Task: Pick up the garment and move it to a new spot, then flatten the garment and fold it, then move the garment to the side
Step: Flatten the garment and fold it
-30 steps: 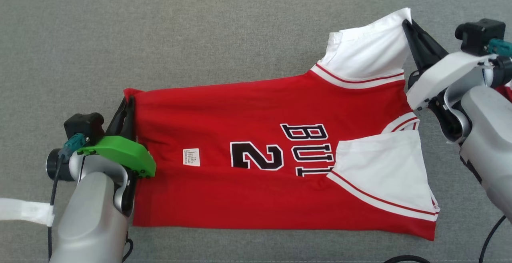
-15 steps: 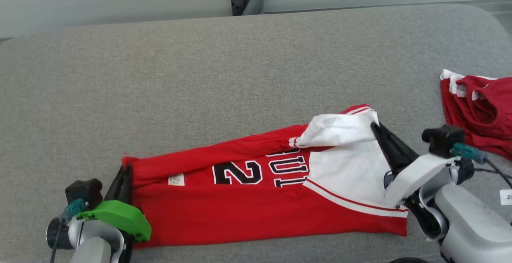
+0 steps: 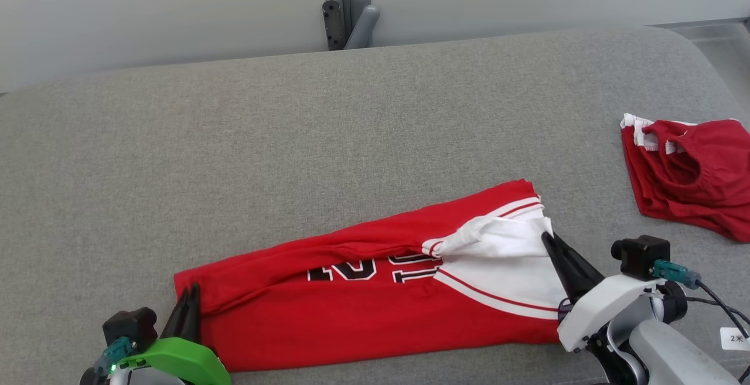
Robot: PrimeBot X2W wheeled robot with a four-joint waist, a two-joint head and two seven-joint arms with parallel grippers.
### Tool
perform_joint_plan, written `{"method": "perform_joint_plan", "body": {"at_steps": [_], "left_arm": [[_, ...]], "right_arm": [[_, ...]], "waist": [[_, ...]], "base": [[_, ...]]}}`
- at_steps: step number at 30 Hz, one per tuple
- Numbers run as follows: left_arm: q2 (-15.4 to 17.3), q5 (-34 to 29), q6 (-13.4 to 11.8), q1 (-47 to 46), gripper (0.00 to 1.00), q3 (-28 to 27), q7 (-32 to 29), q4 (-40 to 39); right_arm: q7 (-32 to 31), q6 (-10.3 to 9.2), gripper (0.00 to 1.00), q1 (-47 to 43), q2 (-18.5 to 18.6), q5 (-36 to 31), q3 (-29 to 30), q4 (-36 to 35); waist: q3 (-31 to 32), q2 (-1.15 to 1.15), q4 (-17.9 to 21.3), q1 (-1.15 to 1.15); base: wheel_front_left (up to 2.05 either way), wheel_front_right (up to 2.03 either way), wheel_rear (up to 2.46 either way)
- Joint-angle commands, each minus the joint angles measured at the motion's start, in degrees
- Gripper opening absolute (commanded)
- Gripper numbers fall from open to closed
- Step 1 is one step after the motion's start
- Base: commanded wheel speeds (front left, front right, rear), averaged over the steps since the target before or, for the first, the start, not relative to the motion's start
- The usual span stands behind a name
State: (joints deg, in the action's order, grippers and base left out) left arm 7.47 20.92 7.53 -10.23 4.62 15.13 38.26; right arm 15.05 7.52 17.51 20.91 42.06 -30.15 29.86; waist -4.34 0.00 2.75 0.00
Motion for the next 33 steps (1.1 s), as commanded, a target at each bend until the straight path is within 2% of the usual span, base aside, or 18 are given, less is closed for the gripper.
{"method": "perform_joint_plan", "body": {"at_steps": [1,3,4,5,6,12,16,21,27,33], "left_arm": [[-0.4,-0.5,-0.1,1.5,0.0,-0.4,0.0,-0.2],[-0.5,-0.5,-0.1,1.9,0.0,-0.6,0.0,0.1],[-0.6,-0.6,-0.1,2.3,0.16,-0.9,0.0,0.5],[-0.6,-0.9,-0.1,2.4,0.98,-1.6,0.0,0.6],[-0.6,-1.3,-0.4,2.6,1.0,-2.7,0.0,0.7],[-2.1,-6.1,-3.6,6.6,1.0,-9.1,0.0,-4.1],[-3.1,-8.4,-3.2,9.0,1.0,-10.9,0.0,-5.6],[-4.1,-10.4,-2.6,9.7,1.0,-11.5,0.0,-7.0],[-4.5,-11.2,-2.1,9.7,1.0,-10.6,0.0,-7.4],[-4.5,-8.8,-2.0,10.0,1.0,-8.8,0.0,-7.2]], "right_arm": [[0.1,-0.08,0.0,-1.5,-0.5,-0.6,0.1,0.4],[0.1,-0.08,0.0,-1.8,-0.7,-0.6,-0.2,1.0],[0.1,-0.08,0.0,-2.2,-0.9,-0.3,-0.3,1.8],[0.1,-0.08,0.53,-2.3,-1.0,0.0,-0.1,2.6],[0.1,-0.08,1.0,-2.2,-1.2,0.3,0.3,3.1],[0.1,-0.07,1.0,-5.1,-1.5,-1.7,8.9,-0.2],[0.1,-0.07,1.0,-7.4,-2.3,-3.7,11.2,-1.8],[0.1,-0.07,1.0,-7.9,-3.8,-5.8,11.4,-2.0],[0.1,-0.07,1.0,-6.4,-4.5,-7.4,5.0,-2.6],[0.1,-0.07,1.0,-7.4,-3.9,-6.5,-2.9,-3.8]], "waist": [[0.3,0.0,0.0,0.0],[0.3,0.0,0.0,0.0],[0.3,0.0,0.0,0.0],[0.4,0.0,-0.1,0.0],[0.4,0.0,-0.1,0.0],[1.6,0.0,-0.6,0.0],[3.2,0.0,-0.8,0.0],[4.1,0.0,-1.2,0.0],[3.8,0.0,-2.1,0.0],[3.2,0.0,-3.0,0.0]], "base": [[0.0,0.0,0.0],[0.0,0.0,0.0],[0.0,0.0,0.0],[0.0,0.0,0.0],[0.0,0.0,0.0],[0.0,0.0,0.0],[0.0,0.0,0.0],[0.0,0.0,0.0],[0.0,0.0,0.0],[0.0,0.0,0.0]]}}
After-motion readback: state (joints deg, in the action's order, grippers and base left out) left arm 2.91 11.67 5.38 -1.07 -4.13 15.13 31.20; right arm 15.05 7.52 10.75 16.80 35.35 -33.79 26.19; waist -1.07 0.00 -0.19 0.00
